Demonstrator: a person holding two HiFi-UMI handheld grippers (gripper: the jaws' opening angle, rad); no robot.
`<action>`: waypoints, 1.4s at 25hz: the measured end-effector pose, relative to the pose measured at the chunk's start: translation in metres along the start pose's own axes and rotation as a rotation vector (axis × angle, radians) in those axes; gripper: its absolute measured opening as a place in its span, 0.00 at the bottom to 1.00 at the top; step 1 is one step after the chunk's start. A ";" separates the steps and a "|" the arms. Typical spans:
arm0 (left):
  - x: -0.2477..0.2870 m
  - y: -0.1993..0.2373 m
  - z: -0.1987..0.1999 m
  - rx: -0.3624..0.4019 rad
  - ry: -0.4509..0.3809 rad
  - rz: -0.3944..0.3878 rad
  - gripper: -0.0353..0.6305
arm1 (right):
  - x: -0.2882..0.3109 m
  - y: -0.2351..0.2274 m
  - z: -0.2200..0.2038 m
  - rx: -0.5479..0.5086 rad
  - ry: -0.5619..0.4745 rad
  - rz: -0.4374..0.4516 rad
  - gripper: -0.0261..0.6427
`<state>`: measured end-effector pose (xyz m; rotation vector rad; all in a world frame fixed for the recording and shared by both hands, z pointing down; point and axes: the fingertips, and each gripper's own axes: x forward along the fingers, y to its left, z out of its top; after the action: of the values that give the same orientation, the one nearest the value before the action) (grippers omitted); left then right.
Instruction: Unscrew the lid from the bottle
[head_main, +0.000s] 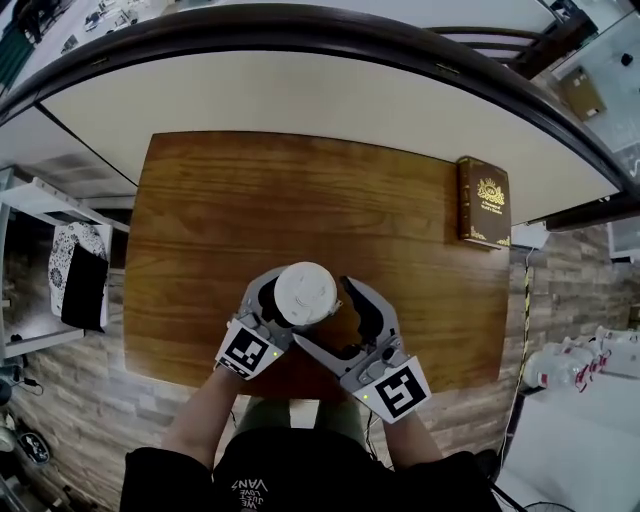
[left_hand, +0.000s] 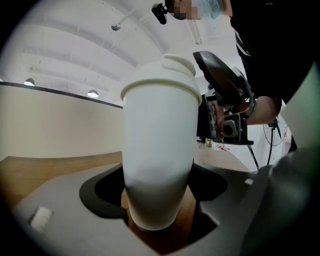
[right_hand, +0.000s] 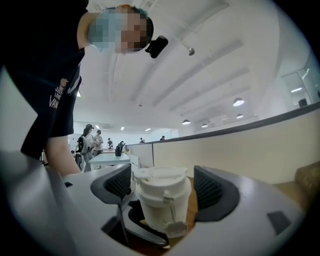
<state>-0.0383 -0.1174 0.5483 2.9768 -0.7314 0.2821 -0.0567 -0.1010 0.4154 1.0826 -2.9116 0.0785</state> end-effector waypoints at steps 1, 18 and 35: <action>0.001 0.000 0.000 -0.002 0.001 0.012 0.61 | 0.001 0.001 0.000 0.009 -0.002 -0.024 0.56; 0.000 -0.003 -0.002 -0.004 0.007 -0.010 0.61 | 0.010 0.006 -0.017 0.032 0.090 0.330 0.56; 0.000 -0.002 -0.003 0.013 0.001 -0.037 0.61 | 0.003 -0.005 0.013 -0.026 -0.018 0.373 0.56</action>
<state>-0.0382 -0.1151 0.5514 2.9985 -0.6759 0.2869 -0.0555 -0.1078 0.4029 0.5267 -3.0799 0.0407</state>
